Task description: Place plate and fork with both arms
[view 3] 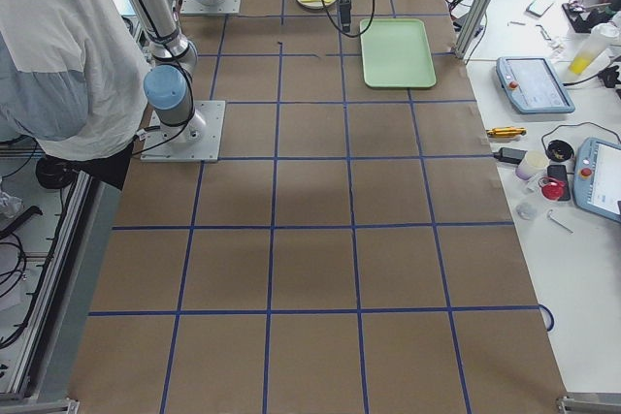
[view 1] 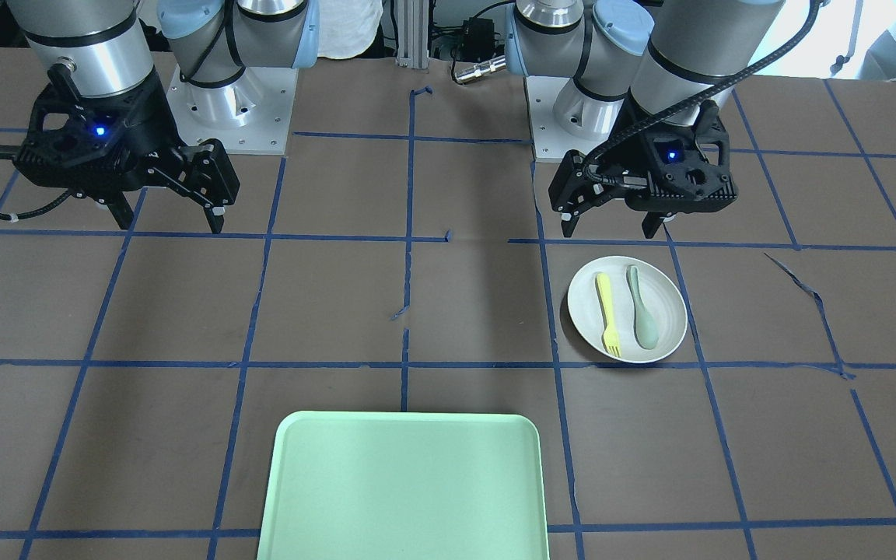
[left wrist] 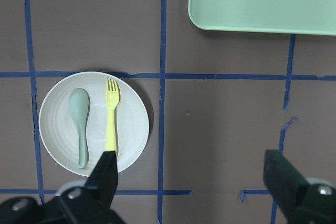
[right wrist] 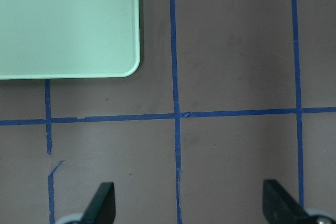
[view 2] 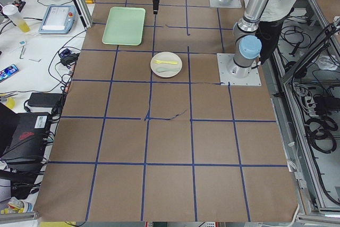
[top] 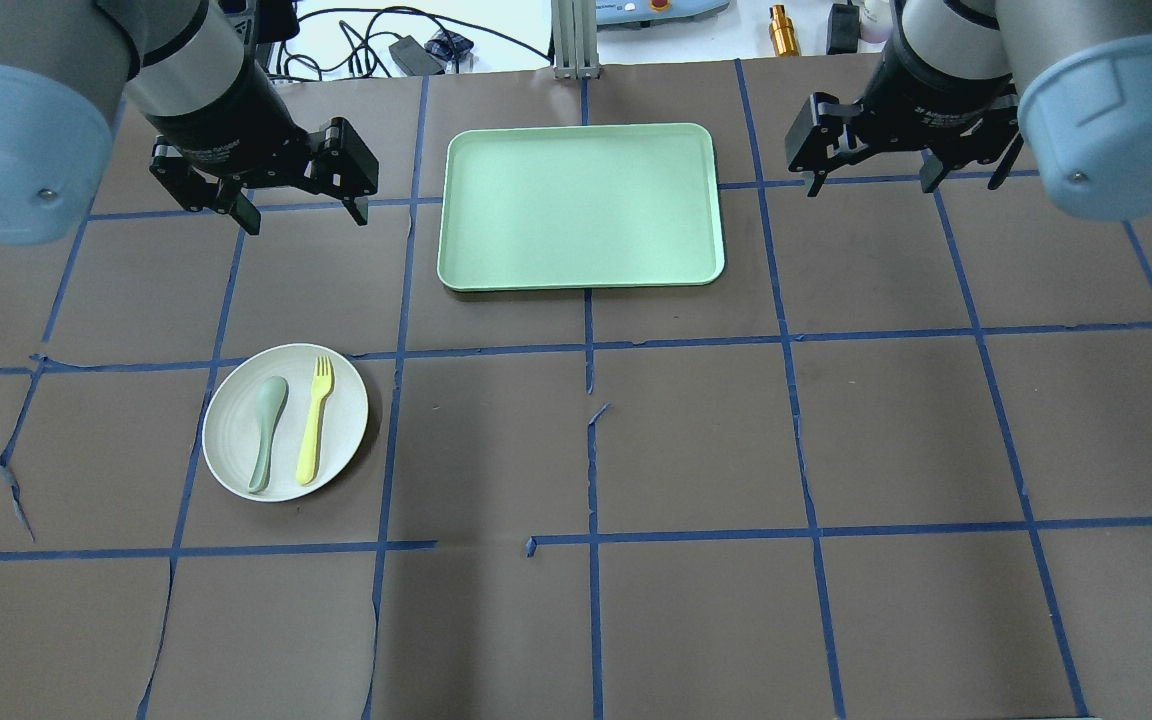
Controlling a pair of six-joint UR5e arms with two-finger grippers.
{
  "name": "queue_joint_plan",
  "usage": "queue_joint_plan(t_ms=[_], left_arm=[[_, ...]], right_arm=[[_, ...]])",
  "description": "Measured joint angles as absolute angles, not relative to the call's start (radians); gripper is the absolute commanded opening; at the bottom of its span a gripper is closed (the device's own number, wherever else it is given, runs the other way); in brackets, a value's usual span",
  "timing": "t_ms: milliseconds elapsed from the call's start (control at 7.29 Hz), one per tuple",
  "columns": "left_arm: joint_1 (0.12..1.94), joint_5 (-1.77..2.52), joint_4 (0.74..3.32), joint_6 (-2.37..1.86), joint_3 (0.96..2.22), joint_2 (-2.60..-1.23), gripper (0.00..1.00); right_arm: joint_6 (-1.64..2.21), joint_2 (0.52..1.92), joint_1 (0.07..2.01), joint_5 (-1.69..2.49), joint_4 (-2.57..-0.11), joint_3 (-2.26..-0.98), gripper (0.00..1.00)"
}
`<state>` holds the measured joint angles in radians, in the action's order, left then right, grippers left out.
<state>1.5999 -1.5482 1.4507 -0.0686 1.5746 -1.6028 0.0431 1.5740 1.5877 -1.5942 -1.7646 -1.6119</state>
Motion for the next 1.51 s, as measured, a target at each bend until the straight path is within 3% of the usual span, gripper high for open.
queue_joint_plan(t_ms=[1510], left_arm=[[1.598, -1.582, 1.410, -0.069, 1.575, -1.624, 1.00]], right_arm=[[0.048, 1.574, 1.589, -1.586, -1.765, -1.616, 1.00]])
